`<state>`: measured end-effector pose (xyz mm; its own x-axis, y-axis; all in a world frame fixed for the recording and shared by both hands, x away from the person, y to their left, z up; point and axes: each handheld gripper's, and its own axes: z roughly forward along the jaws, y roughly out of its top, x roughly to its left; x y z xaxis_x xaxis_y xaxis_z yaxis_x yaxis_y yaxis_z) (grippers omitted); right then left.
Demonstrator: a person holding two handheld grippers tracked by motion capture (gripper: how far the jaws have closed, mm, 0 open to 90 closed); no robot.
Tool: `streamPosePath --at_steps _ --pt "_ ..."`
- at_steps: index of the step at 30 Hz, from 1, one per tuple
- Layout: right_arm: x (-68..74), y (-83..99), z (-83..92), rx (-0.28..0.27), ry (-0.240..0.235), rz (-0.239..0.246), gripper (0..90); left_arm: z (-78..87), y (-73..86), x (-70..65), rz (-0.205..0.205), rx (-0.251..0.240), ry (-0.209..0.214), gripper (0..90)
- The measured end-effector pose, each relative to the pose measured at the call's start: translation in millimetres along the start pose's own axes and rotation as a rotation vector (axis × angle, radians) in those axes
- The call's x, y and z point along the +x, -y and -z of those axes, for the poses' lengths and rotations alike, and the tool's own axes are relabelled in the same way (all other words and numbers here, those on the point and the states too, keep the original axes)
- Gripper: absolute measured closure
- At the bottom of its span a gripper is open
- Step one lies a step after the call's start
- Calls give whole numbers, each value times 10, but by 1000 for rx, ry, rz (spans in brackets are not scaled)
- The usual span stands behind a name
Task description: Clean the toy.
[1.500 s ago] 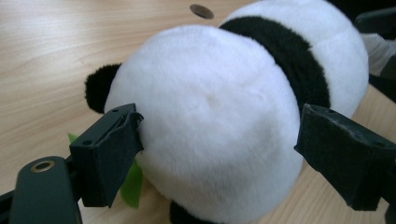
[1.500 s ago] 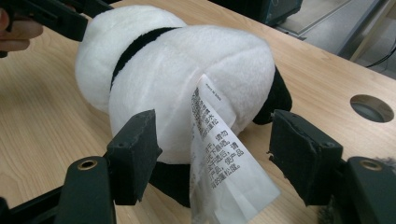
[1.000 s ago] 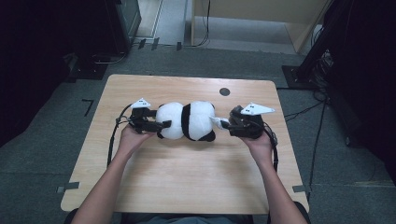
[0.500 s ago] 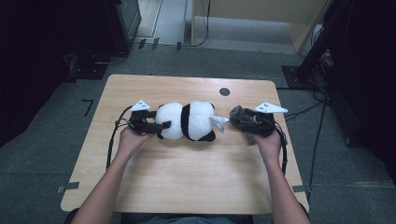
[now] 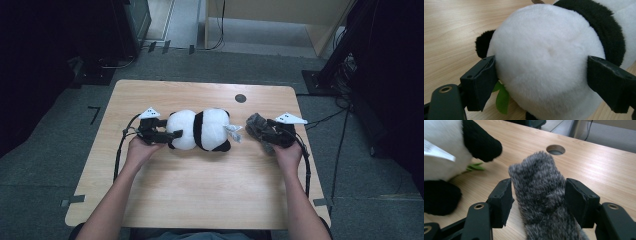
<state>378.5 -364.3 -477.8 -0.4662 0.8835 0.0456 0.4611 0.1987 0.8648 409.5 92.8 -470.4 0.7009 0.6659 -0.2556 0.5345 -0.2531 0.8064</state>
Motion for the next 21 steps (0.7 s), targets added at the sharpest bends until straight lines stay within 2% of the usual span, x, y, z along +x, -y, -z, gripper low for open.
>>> streamPosePath --at_steps 2,7,12,15,17,21 --pt "-23 29 -8 -6 7 -6 397 -2 1 -1 1 -3 0 121" --pt "-95 69 41 -15 62 -3 395 -3 4 5 0 -6 3 120" --pt "-163 148 17 14 53 -41 405 -6 6 7 1 -10 4 121" --pt "-143 194 -39 47 29 -37 463 -5 9 9 1 -10 4 121" --pt "-123 220 -67 54 28 -37 469 -5 12 9 3 -12 5 121" --pt "-131 278 -110 50 32 -84 536 -5 15 9 3 -13 6 121"
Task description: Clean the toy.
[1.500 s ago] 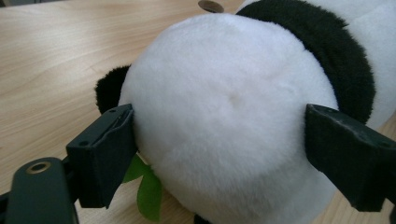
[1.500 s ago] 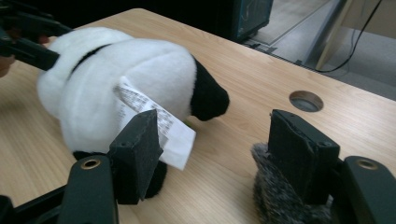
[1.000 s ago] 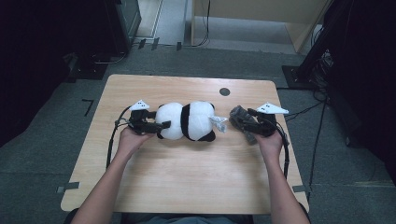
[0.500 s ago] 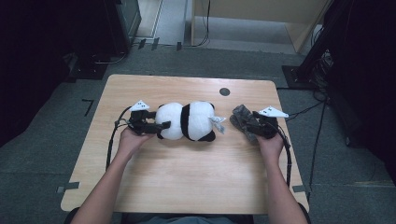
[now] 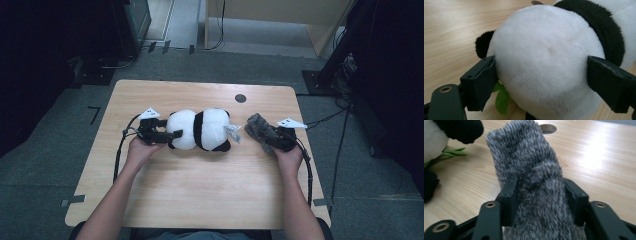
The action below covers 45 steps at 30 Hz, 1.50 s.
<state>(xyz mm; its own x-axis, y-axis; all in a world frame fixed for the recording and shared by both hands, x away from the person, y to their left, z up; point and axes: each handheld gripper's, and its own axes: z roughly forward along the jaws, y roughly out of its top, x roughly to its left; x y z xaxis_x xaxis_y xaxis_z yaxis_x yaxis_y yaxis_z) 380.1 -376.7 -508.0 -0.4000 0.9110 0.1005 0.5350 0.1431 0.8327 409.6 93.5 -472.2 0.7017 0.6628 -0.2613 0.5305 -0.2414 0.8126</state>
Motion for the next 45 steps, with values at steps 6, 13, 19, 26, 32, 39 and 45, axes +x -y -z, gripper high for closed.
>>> streamPosePath --at_steps 6,13,19,26,32,39,45 --pt "-13 67 -65 27 -8 8 617 -2 14 6 4 -9 4 121" --pt "4 81 -107 62 16 39 563 -1 16 8 6 -6 5 121" --pt "-80 83 -118 92 -6 -68 479 0 23 14 7 -1 8 121" --pt "-20 94 -89 79 -34 -10 703 -1 23 11 4 -3 6 121" --pt "15 -5 -25 118 15 15 746 4 22 10 1 -3 6 121" --pt "-15 -137 100 164 4 -24 746 13 15 -2 -7 0 4 121" --pt "65 -256 219 125 8 -32 743 61 -12 -39 -23 3 1 120"
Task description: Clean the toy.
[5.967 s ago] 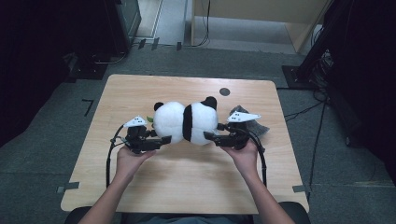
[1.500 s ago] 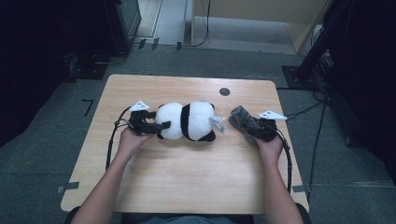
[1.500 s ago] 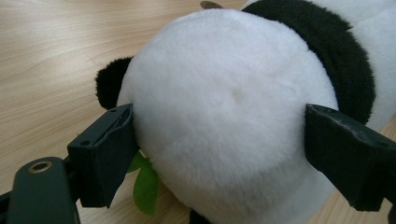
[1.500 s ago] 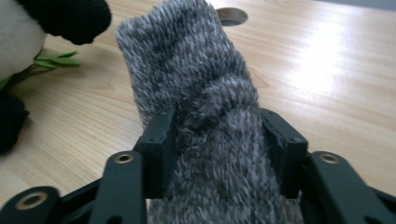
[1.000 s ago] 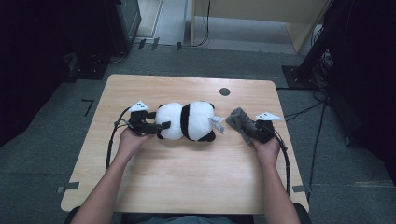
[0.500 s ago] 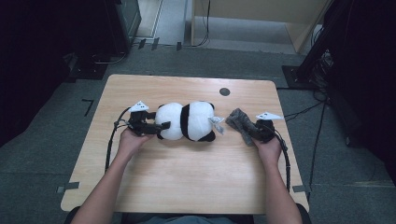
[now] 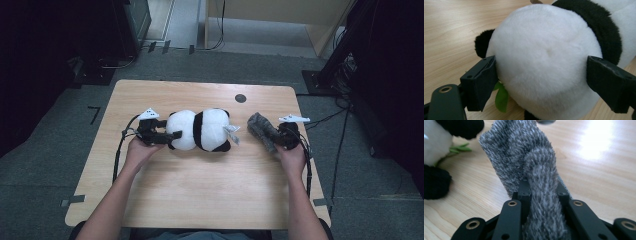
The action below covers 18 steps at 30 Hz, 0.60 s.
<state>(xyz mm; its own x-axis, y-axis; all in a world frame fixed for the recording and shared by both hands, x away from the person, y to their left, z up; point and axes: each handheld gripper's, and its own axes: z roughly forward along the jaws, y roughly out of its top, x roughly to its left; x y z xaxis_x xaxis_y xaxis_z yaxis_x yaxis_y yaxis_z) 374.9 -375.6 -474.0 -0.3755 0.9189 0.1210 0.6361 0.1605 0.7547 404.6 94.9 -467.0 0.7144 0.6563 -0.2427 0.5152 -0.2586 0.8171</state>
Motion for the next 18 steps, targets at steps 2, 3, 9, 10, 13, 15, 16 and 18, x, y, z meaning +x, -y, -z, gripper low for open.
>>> streamPosePath --at_steps 2,3,9,10,13,15,16,18 --pt "26 -30 33 -12 0 4 742 8 -9 -25 -17 -5 9 106" --pt "37 -40 45 -14 -2 7 742 2 -12 -34 -13 -5 14 87" --pt "114 -113 113 -43 -14 24 738 -137 9 -25 31 23 1 0" --pt "128 -128 126 -49 -17 30 738 -149 15 -11 45 24 13 0" --pt "180 -166 142 -52 -32 41 736 -161 30 8 52 21 25 0" --pt "211 -191 144 -50 -43 48 737 -160 50 12 36 27 33 25" --pt "227 -207 145 -50 -47 52 736 -156 57 6 26 31 29 75" --pt "255 -254 156 -48 -54 47 736 -141 50 -7 16 42 16 123"
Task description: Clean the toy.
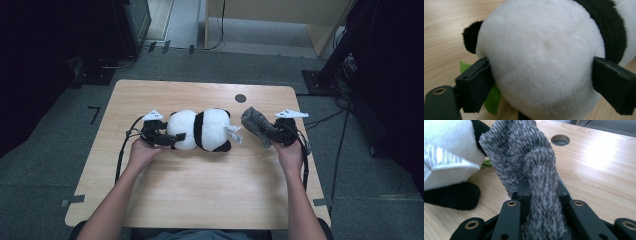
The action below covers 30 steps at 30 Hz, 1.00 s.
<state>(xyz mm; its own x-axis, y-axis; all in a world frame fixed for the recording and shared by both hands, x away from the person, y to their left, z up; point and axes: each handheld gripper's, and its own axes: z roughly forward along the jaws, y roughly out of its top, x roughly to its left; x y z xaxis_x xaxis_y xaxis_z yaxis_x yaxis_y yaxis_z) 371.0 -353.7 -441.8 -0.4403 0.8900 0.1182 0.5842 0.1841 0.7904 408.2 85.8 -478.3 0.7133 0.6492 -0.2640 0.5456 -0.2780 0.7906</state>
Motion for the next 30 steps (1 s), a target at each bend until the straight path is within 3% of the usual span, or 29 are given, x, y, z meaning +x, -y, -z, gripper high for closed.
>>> streamPosePath --at_steps 4,7,11,14,26,30 --pt "72 -105 32 -15 -18 5 737 32 -15 -31 13 9 -8 265" --pt "123 -188 46 -18 -30 11 737 40 -3 -47 13 -2 -17 306" --pt "170 -301 60 -14 -27 24 738 44 6 -68 16 -8 -28 302" --pt "205 -379 52 -27 -46 5 738 50 14 -73 18 -9 -29 285" --pt "474 -900 -80 10 -29 96 735 62 32 -84 25 -9 -35 280" --pt "577 -1056 -155 9 -47 115 739 60 39 -84 26 -14 -37 279"
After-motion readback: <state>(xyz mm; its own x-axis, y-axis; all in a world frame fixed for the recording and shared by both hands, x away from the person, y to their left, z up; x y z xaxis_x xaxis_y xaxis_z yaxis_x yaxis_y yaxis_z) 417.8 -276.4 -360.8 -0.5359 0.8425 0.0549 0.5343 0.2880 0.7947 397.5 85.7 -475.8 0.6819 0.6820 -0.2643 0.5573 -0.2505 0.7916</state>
